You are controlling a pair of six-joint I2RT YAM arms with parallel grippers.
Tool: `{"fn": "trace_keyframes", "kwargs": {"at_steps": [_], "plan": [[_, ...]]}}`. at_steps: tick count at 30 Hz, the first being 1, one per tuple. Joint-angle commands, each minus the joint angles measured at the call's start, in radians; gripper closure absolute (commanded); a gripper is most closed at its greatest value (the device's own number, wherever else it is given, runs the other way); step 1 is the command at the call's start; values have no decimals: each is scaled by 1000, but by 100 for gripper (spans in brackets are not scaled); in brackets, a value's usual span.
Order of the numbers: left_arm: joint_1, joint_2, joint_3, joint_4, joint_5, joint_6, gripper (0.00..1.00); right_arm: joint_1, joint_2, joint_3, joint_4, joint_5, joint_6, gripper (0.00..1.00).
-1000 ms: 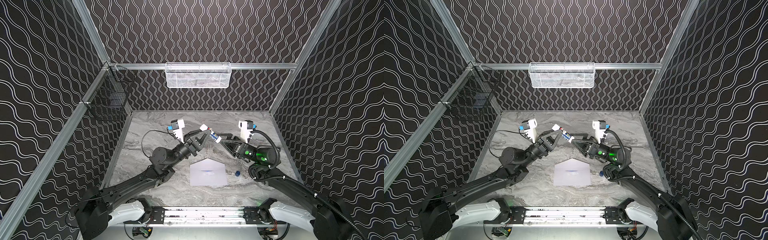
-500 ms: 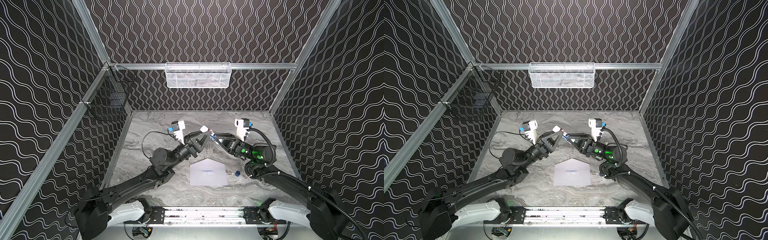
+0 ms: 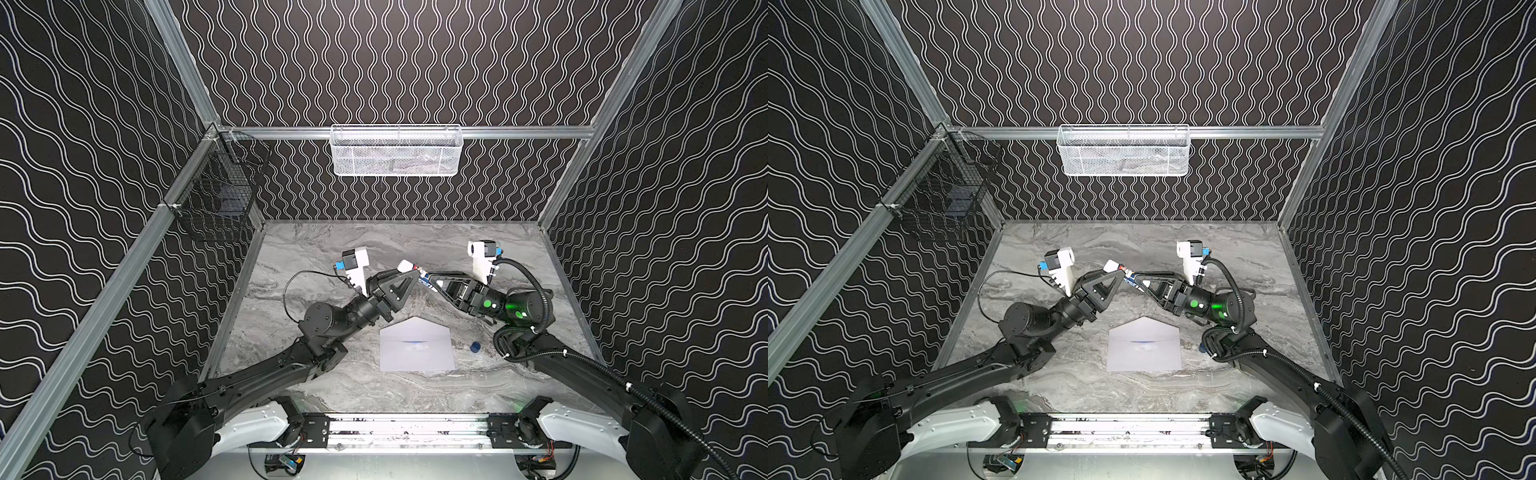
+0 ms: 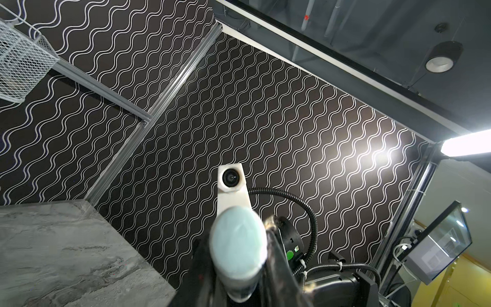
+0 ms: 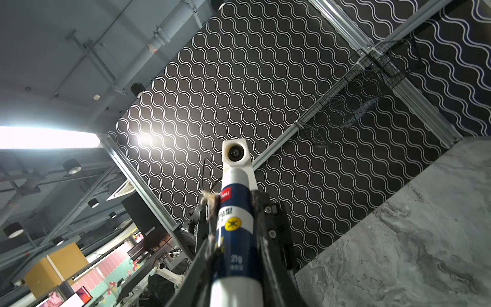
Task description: Place the letter into the envelope and seal it
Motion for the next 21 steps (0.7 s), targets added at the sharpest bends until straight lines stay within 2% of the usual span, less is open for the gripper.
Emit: {"fn": "trace_keyframes", "kwargs": {"at_steps": [1,4,8,21], "plan": [[2,12,4,3,-15,19,100,0,18,-8,130,2,67,57],[2,19,1,21,-20,14,100,1,23,-5,138,-3,63,51],[2,16,-3,22,-24,16,100,2,24,-2,129,-8,52,51],[1,23,-2,28,-18,7,100,11,61,16,161,-17,54,63]]}}
